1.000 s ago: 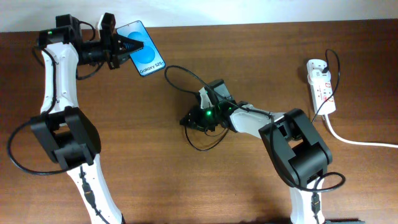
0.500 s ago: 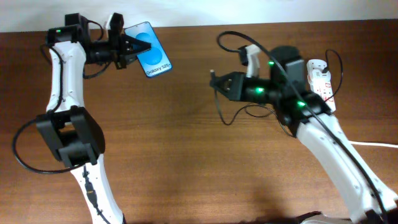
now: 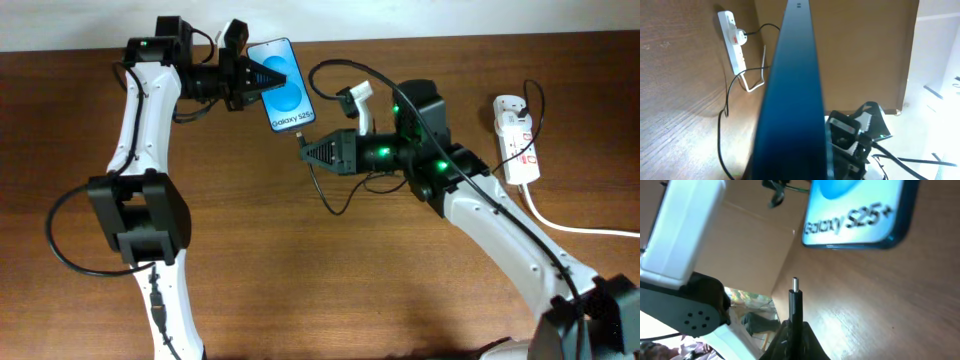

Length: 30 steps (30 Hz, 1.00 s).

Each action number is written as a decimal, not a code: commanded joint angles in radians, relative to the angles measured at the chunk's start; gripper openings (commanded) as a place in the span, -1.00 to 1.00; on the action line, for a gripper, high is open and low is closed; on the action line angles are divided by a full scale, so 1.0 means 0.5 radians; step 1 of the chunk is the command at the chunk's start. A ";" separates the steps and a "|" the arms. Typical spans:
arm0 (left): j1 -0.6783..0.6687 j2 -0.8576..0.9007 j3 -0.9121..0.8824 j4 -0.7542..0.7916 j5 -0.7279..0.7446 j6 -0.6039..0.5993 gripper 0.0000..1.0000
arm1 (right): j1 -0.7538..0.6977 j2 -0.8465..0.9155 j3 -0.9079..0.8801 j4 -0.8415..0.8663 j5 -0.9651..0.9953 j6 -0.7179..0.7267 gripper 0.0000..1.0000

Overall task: Plug charger to phone and switch on socket
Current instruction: 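Push the USB-C plug up into the phone's bottom port with the right gripper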

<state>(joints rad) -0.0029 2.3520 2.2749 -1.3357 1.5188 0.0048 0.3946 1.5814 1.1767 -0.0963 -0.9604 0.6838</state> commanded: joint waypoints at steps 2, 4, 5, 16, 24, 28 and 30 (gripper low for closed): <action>0.008 -0.025 0.026 0.030 0.111 0.045 -1.00 | 0.013 0.086 0.001 0.059 -0.053 0.027 -0.92; 0.008 -0.025 0.026 0.036 0.111 0.046 -1.00 | 0.014 0.114 -0.012 0.250 -0.163 0.025 -0.92; 0.011 -0.025 0.026 0.036 0.111 0.046 -1.00 | 0.014 0.114 -0.024 0.323 -0.176 0.027 -0.92; 0.014 -0.025 0.026 0.050 0.111 0.045 -1.00 | -0.046 0.117 -0.279 0.787 -0.034 0.449 -0.92; -0.017 -0.025 0.026 -0.011 0.111 0.045 -1.00 | -0.046 0.124 -0.280 0.785 0.008 0.477 -0.92; -0.045 -0.025 0.026 -0.010 0.111 0.046 -1.00 | -0.046 0.124 -0.279 0.787 0.008 0.477 -0.92; -0.059 -0.025 0.026 -0.009 0.111 0.065 -1.00 | -0.046 0.124 -0.279 0.787 0.008 0.477 -0.92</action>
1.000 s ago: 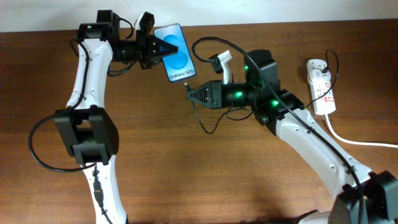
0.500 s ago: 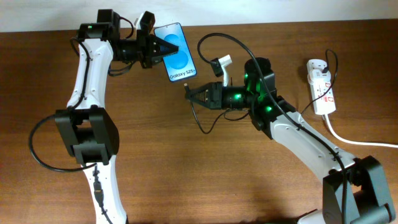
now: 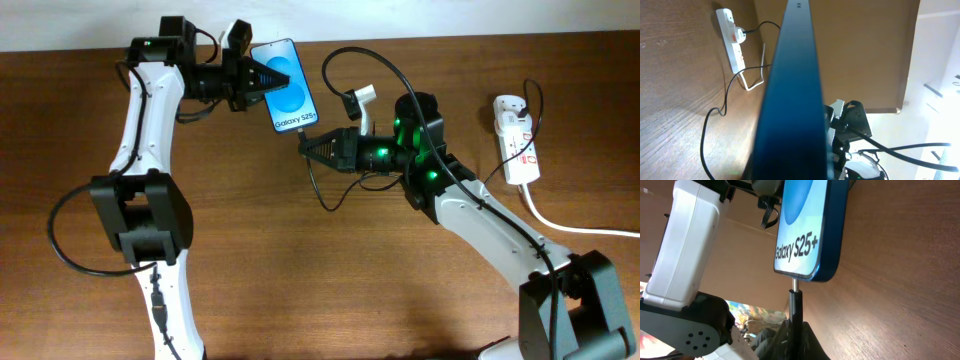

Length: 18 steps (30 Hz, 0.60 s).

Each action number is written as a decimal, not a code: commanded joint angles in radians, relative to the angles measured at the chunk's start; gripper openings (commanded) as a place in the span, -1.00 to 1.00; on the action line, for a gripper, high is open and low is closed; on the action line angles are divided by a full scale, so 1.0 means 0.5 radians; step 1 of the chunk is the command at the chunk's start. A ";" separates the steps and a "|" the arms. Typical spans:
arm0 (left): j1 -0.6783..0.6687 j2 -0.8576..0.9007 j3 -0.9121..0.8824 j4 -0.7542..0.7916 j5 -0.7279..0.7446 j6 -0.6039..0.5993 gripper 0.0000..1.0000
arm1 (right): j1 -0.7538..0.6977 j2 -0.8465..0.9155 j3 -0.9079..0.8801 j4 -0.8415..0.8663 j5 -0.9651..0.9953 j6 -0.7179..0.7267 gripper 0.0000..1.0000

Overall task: Plug charger to phone and switch on socket
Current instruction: 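Push the USB-C plug up into the phone's bottom port with the right gripper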

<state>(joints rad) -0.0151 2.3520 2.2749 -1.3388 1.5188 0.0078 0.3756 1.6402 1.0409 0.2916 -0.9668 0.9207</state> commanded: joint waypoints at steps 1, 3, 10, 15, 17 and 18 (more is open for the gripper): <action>-0.036 -0.025 0.026 -0.003 0.111 0.071 -1.00 | -0.008 0.006 -0.008 0.027 0.021 0.003 -0.92; -0.036 -0.025 0.026 -0.003 0.111 0.081 -1.00 | -0.008 0.006 -0.008 0.057 0.021 0.005 -0.92; -0.036 -0.025 0.026 -0.003 0.111 0.108 -1.00 | -0.010 0.006 -0.008 0.093 0.041 0.034 -0.92; -0.036 -0.025 0.026 -0.003 0.111 0.108 -1.00 | -0.010 0.071 -0.008 0.038 0.064 0.100 -0.92; -0.035 -0.025 0.026 -0.003 0.111 0.108 -1.00 | -0.010 0.103 -0.008 0.056 0.057 0.122 -0.92; -0.036 -0.026 0.026 -0.003 0.111 0.108 -1.00 | -0.010 0.103 -0.008 0.137 0.041 0.130 -0.92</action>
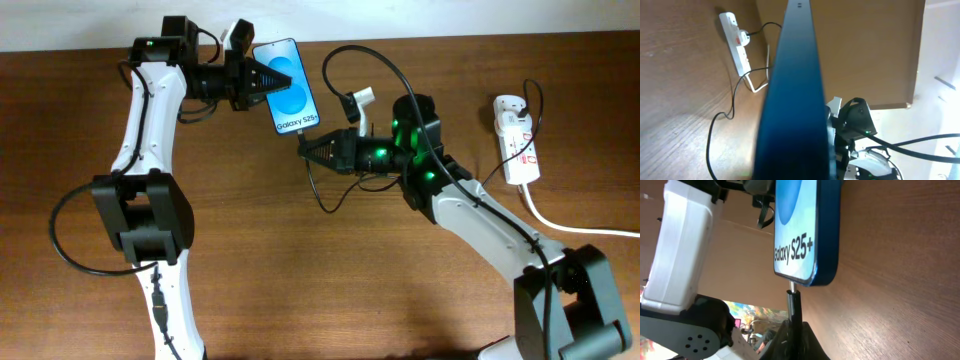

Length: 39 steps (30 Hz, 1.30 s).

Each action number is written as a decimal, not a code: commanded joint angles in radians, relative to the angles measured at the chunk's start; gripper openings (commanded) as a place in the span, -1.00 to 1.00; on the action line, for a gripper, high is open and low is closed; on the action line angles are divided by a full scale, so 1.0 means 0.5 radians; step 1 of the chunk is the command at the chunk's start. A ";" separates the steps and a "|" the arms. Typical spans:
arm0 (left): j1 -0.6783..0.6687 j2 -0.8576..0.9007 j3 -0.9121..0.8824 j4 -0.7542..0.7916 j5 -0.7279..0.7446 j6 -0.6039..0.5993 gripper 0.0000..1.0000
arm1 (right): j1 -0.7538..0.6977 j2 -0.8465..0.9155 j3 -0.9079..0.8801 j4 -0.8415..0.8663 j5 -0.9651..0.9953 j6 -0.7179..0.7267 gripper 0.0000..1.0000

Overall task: Plug charger to phone and switch on socket
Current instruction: 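Push the USB-C plug up into the phone's bottom port with the right gripper, then open the right gripper and pull it away from the plug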

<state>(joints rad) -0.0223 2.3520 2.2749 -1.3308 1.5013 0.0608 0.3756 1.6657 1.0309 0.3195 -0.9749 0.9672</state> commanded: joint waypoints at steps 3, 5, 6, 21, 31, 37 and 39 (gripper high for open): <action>-0.021 -0.025 0.026 -0.019 0.146 0.002 -1.00 | -0.013 0.052 0.012 0.229 0.059 0.105 -0.92; -0.021 -0.025 0.026 -0.019 0.146 0.002 -1.00 | -0.063 0.052 0.012 0.237 0.053 0.126 -0.92; -0.021 -0.025 0.026 -0.019 0.146 0.002 -1.00 | -0.098 0.052 0.012 0.238 0.048 0.126 -0.92; -0.042 -0.025 0.026 -0.019 0.146 0.002 -1.00 | -0.122 0.063 0.026 0.452 0.214 0.192 -0.91; 0.024 -0.025 0.026 0.070 -0.095 0.002 -1.00 | -0.130 0.063 0.025 -0.007 -0.113 -0.156 -0.58; 0.005 -0.025 0.026 -0.117 -0.921 0.002 -1.00 | -0.259 0.063 0.026 -1.025 0.456 -0.719 -0.55; -0.018 -0.025 0.026 -0.158 -1.056 0.002 -1.00 | -0.298 0.062 0.027 -1.119 0.565 -0.797 -0.56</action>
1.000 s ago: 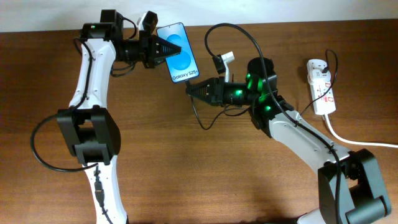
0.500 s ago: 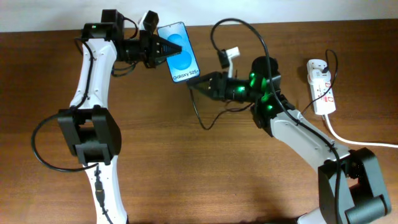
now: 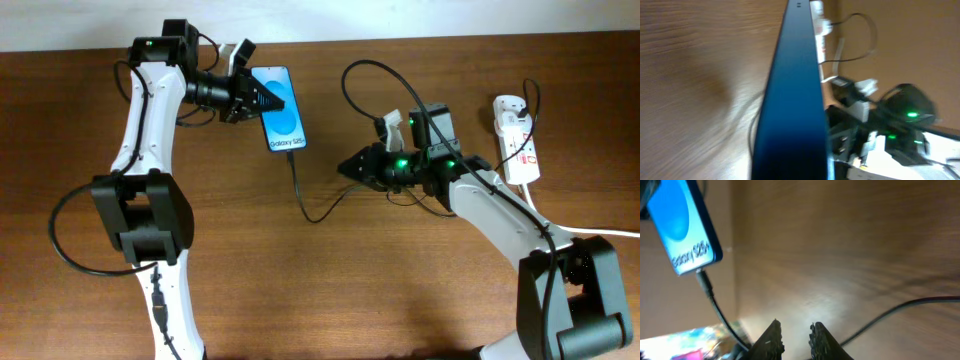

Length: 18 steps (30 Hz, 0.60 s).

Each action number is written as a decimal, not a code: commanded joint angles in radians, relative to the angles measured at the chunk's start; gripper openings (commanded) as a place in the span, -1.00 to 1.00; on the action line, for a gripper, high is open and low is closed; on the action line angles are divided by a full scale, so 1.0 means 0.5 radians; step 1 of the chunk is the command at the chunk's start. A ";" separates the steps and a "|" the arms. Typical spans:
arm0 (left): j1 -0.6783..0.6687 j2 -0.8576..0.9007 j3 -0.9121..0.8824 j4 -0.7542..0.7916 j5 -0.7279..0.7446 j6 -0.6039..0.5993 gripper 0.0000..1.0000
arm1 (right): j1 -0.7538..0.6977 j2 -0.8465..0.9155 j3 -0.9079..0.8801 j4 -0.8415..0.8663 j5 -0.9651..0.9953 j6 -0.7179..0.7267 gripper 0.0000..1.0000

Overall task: Plug charger to phone and switch on socket
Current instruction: 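Open the right gripper and pull it away from the plug, then lower the phone flat onto the table with the left gripper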

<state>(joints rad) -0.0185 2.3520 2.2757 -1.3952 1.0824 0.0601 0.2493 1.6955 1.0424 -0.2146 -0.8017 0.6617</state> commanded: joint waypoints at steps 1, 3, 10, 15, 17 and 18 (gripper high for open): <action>-0.047 -0.024 0.024 -0.043 -0.282 0.003 -1.00 | -0.074 0.002 0.015 -0.123 0.274 -0.227 -0.57; -0.115 -0.021 0.002 -0.101 -0.400 0.003 -1.00 | -0.133 -0.002 0.100 -0.356 0.328 -0.366 -0.54; -0.220 -0.021 -0.774 0.606 -0.391 -0.345 -1.00 | -0.133 -0.031 0.637 -1.161 0.831 -0.584 -0.55; -0.220 -0.008 -0.794 0.700 -0.582 -0.345 -1.00 | -0.133 -0.031 0.636 -1.181 0.844 -0.589 -0.55; -0.220 0.009 -0.794 0.726 -0.582 -0.345 -1.00 | -0.133 -0.031 0.636 -1.181 0.844 -0.622 -0.55; -0.220 0.012 -0.794 0.732 -0.598 -0.344 -1.00 | -0.133 -0.031 0.636 -1.189 0.843 -0.622 -0.55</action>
<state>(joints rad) -0.1246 2.3528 1.8809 -1.0355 0.7807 -0.1101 0.1852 1.6928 1.3426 -0.8047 -0.3958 0.3698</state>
